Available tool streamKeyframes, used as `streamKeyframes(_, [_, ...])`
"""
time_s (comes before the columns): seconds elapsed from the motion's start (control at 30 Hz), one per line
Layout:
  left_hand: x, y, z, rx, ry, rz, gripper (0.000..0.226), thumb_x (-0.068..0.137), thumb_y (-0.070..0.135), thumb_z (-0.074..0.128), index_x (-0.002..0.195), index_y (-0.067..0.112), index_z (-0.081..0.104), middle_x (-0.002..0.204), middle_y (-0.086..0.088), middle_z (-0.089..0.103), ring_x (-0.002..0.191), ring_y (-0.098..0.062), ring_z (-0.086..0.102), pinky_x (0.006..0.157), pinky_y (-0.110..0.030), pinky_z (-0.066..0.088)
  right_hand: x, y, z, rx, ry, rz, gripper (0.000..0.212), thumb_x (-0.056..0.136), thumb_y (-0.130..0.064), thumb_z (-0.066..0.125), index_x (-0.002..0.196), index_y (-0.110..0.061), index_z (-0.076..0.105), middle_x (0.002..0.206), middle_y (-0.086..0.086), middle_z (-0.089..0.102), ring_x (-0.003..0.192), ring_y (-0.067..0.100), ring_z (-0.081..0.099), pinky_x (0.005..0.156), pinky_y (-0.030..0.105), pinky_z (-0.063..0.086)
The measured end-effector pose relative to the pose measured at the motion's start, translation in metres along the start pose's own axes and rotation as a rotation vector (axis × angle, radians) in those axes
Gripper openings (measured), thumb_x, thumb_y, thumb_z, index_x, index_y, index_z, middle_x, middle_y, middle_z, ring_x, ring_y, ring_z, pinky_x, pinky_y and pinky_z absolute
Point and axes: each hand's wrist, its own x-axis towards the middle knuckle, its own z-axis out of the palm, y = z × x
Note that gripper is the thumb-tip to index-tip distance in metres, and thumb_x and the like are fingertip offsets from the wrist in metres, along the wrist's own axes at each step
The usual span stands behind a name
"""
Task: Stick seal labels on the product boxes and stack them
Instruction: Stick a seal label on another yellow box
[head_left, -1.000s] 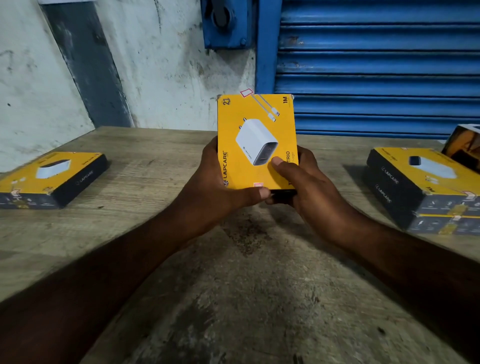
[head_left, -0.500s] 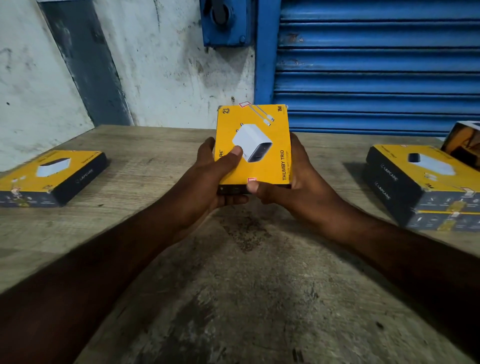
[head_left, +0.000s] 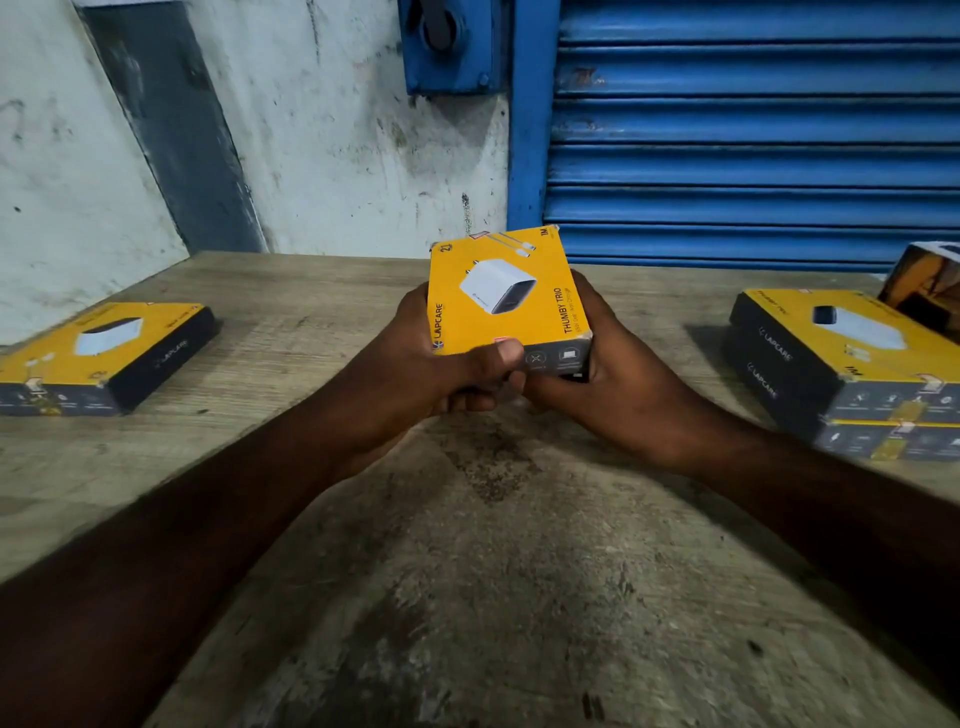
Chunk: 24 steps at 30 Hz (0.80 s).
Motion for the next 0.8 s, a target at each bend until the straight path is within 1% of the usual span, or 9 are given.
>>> streamKeyframes(0.1, [0.000, 0.000, 0.002, 0.047, -0.017, 0.046, 0.065, 0.081, 0.022, 0.074, 0.140, 0.021, 0.047, 0.120, -0.006, 0.070, 0.095, -0.021, 0.070, 0.074, -0.033, 0.059, 0.000, 0.002, -0.003, -0.012, -0.019, 0.011, 0.081, 0.088, 0.008, 0.065, 0.149, -0.030, 0.029, 0.125, -0.001, 0.066, 0.107, 0.015, 0.067, 0.084, 0.033, 0.057])
streamKeyframes(0.2, [0.001, -0.001, 0.000, 0.055, -0.017, 0.055, 0.066, 0.081, 0.023, 0.075, 0.141, 0.024, 0.046, 0.123, -0.002, 0.069, 0.100, -0.027, 0.069, 0.079, -0.041, 0.059, -0.002, -0.001, -0.004, 0.054, -0.038, 0.014, 0.078, 0.087, 0.005, 0.066, 0.146, -0.033, 0.031, 0.128, 0.004, 0.064, 0.111, 0.023, 0.066, 0.083, 0.039, 0.057])
streamKeyframes(0.27, [0.001, -0.004, -0.002, 0.057, -0.024, 0.045, 0.072, 0.080, 0.022, 0.076, 0.143, 0.027, 0.043, 0.126, -0.001, 0.068, 0.105, -0.027, 0.068, 0.080, -0.043, 0.058, -0.004, -0.004, -0.005, 0.113, -0.048, 0.028, 0.071, 0.087, -0.006, 0.065, 0.144, -0.033, 0.033, 0.129, 0.001, 0.064, 0.112, 0.021, 0.065, 0.080, 0.034, 0.057])
streamKeyframes(0.33, [0.001, -0.006, -0.003, 0.070, -0.023, 0.034, 0.083, 0.077, 0.019, 0.078, 0.148, 0.030, 0.035, 0.134, 0.002, 0.062, 0.114, -0.022, 0.066, 0.077, -0.037, 0.059, -0.005, -0.008, -0.004, 0.168, -0.049, 0.057, 0.063, 0.089, -0.022, 0.063, 0.142, -0.038, 0.034, 0.128, -0.010, 0.065, 0.111, 0.012, 0.065, 0.080, 0.029, 0.055])
streamKeyframes(0.47, [0.001, -0.005, -0.006, 0.192, -0.012, 0.087, 0.097, 0.078, 0.007, 0.084, 0.152, 0.031, 0.026, 0.140, 0.014, 0.054, 0.119, -0.005, 0.062, 0.081, -0.024, 0.057, -0.002, -0.010, 0.001, 0.273, 0.026, 0.149, 0.060, 0.095, -0.048, 0.059, 0.146, -0.036, 0.029, 0.126, -0.018, 0.062, 0.110, 0.014, 0.067, 0.074, 0.038, 0.061])
streamKeyframes(0.53, [0.000, -0.003, -0.005, 0.156, -0.025, 0.091, 0.095, 0.077, 0.016, 0.085, 0.151, 0.033, 0.027, 0.142, 0.015, 0.054, 0.121, -0.006, 0.061, 0.087, -0.029, 0.058, -0.001, -0.010, 0.003, 0.250, 0.065, 0.164, 0.066, 0.091, -0.043, 0.061, 0.146, -0.033, 0.025, 0.123, -0.019, 0.061, 0.110, 0.009, 0.067, 0.074, 0.032, 0.059])
streamKeyframes(0.63, [-0.002, -0.001, 0.000, 0.067, -0.022, 0.053, 0.082, 0.080, 0.031, 0.076, 0.147, 0.043, 0.029, 0.140, 0.018, 0.055, 0.119, -0.010, 0.063, 0.080, -0.033, 0.060, 0.000, -0.008, 0.002, 0.197, 0.111, 0.189, 0.061, 0.096, -0.025, 0.063, 0.141, -0.032, 0.024, 0.128, -0.009, 0.059, 0.111, 0.011, 0.065, 0.072, 0.027, 0.057])
streamKeyframes(0.73, [-0.002, -0.003, 0.003, 0.047, 0.007, 0.044, 0.083, 0.083, 0.031, 0.077, 0.146, 0.045, 0.026, 0.137, 0.018, 0.057, 0.113, -0.011, 0.067, 0.076, -0.029, 0.059, 0.000, -0.006, 0.003, 0.147, 0.140, 0.196, 0.063, 0.095, -0.015, 0.066, 0.140, -0.031, 0.024, 0.115, -0.008, 0.065, 0.102, 0.009, 0.068, 0.075, 0.028, 0.056])
streamKeyframes(0.8, [0.000, -0.005, 0.002, 0.026, 0.020, 0.019, 0.082, 0.085, 0.024, 0.072, 0.149, 0.043, 0.024, 0.137, 0.014, 0.058, 0.111, -0.015, 0.068, 0.075, -0.029, 0.058, 0.000, -0.004, 0.003, 0.136, 0.167, 0.205, 0.065, 0.094, -0.010, 0.067, 0.141, -0.028, 0.026, 0.111, 0.000, 0.067, 0.099, 0.017, 0.070, 0.079, 0.034, 0.057])
